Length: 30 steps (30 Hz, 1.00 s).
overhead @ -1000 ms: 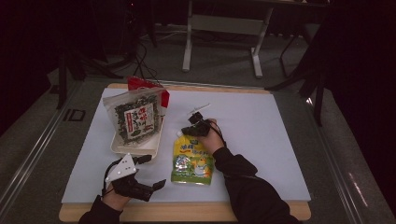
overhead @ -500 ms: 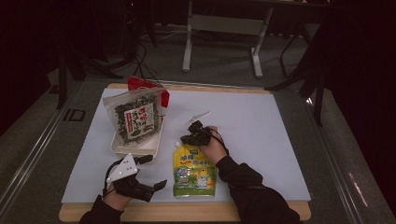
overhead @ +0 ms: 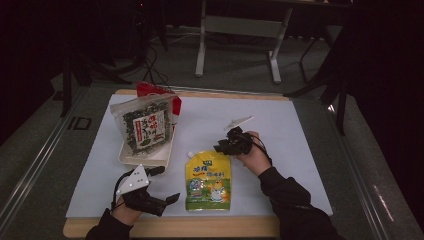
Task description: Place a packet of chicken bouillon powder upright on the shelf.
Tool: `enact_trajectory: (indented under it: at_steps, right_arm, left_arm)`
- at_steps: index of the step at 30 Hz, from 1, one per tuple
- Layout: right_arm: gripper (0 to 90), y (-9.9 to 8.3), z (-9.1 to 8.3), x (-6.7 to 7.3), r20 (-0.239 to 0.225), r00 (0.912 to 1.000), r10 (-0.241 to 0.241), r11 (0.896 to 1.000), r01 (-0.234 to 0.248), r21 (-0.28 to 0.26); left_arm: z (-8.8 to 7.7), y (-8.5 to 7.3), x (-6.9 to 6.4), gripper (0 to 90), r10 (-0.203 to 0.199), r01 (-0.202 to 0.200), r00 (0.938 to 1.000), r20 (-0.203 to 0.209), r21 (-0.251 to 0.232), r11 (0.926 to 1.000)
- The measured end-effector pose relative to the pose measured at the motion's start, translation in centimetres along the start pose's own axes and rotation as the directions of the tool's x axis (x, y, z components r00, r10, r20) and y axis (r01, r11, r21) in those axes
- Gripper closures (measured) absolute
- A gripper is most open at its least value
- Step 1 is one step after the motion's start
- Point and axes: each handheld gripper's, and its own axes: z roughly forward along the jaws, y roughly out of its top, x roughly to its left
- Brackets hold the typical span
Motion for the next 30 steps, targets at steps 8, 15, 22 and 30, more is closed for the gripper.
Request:
enact_trajectory:
  at_steps: [8, 15, 22, 30]
  right_arm:
    - [47.1, -1.5, -0.2, -1.2, 0.001, 0.9998, 0.019, 0.998, -0.019, 0.061]
    - [27.6, -2.4, 2.0, -0.5, 0.054, 0.9961, -0.070, 0.987, 0.062, 0.147]
    - [18.8, -2.7, 3.2, 0.3, 0.003, 0.9888, -0.149, 0.967, 0.146, 0.208]
    - [34.3, -2.5, 3.0, 0.5, 0.009, 0.9909, -0.134, 0.964, 0.129, 0.231]
  left_arm:
    - [0.3, -0.1, 0.0, 2.5, 0.000, 0.000, 1.0000, 0.008, 0.009, 1.0000]
    - [0.4, -0.1, 0.0, 2.5, -0.002, 0.002, 0.9999, 0.015, 0.014, 0.9999]
    - [0.6, -0.2, 0.0, 2.5, 0.000, 0.000, 0.9999, 0.017, 0.022, 0.9998]
    - [0.7, -0.2, 0.0, 2.5, 0.001, -0.002, 0.9998, 0.020, 0.023, 0.9997]
